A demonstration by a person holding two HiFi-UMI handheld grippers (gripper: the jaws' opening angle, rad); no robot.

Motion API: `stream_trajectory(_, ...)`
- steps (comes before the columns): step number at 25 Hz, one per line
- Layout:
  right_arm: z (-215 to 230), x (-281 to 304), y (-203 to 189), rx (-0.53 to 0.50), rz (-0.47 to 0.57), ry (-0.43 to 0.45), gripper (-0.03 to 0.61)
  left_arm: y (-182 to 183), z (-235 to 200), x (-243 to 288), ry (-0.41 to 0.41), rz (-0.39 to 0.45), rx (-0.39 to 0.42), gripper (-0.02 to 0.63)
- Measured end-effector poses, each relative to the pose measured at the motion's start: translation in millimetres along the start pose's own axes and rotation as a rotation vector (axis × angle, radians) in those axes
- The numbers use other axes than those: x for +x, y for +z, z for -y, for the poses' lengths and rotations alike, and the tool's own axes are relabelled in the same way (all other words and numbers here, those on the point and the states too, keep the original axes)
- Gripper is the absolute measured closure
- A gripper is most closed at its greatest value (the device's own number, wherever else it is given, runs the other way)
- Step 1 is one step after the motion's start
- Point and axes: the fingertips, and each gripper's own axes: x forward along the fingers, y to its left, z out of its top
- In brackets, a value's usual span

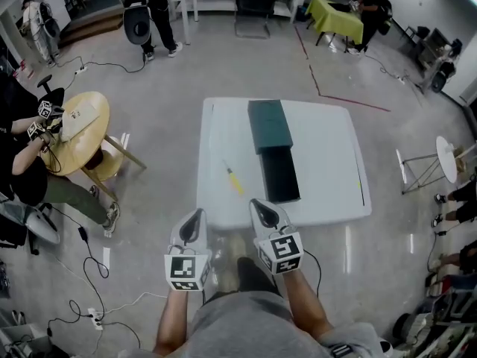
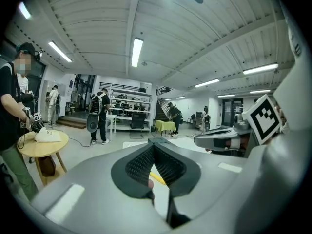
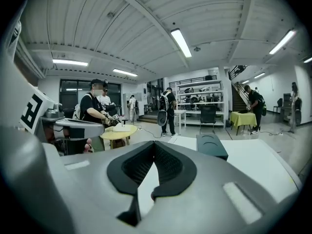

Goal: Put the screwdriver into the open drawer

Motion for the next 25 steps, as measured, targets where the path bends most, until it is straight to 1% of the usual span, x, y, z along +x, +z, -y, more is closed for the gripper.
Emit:
stream_trajectory(6, 20, 56, -19, 0.003, -0.109, 0.036, 0.574, -15, -21, 47, 0.039, -0.048, -0.032, 0.602)
stream_trajectory(12, 39, 104, -38, 0.011, -0.210, 0.056, 0.574, -37, -34, 85, 0.058, -0.107, -0.067, 0.601)
stream_trajectory(15, 46, 128, -56, 0.005, -0.272, 0.062, 0.574, -51, -45, 104, 0.070, -0.136, -0.081, 0.601)
stream_trajectory(19, 54, 150, -81, 0.019, -0.356, 0.073, 0.574, -66, -50, 124, 0.066, -0.171, -0.091, 0.602)
stream_trajectory(25, 58, 182, -107, 0.041, -0.452, 0.081, 0.572, -88, -61, 146, 0.073, -0.222, -0.122, 0.601)
